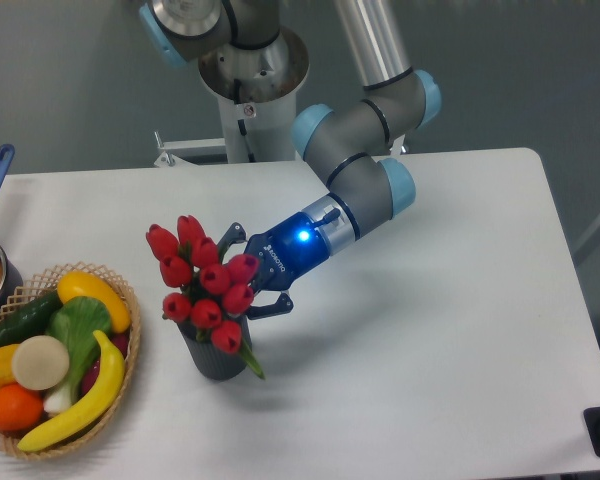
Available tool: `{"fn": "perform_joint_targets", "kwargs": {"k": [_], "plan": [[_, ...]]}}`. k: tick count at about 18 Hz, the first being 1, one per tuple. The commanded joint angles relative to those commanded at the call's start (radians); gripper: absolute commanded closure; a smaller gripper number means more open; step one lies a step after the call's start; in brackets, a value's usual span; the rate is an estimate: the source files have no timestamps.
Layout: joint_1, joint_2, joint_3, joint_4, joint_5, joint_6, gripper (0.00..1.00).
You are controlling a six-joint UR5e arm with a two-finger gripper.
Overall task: Insert the flowers into the vase
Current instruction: 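Push the tulips deeper into the vase and settle them upright, then open the gripper and pull it away from the tulips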
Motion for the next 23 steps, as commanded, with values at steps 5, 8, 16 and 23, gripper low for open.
{"fn": "perform_joint_targets", "kwargs": {"k": [5, 8, 16, 23], "plan": [[0.006, 0.0, -0.015, 0.0, 0.0, 0.043, 0.24], [0.006, 0.002, -0.017, 0.0, 0.0, 0.046, 0.13], [0.012, 0.017, -0.02, 0.002, 0.058, 0.049, 0.0], [0.044, 0.116, -0.008, 0.002, 0.251, 0.046, 0.0]]}}
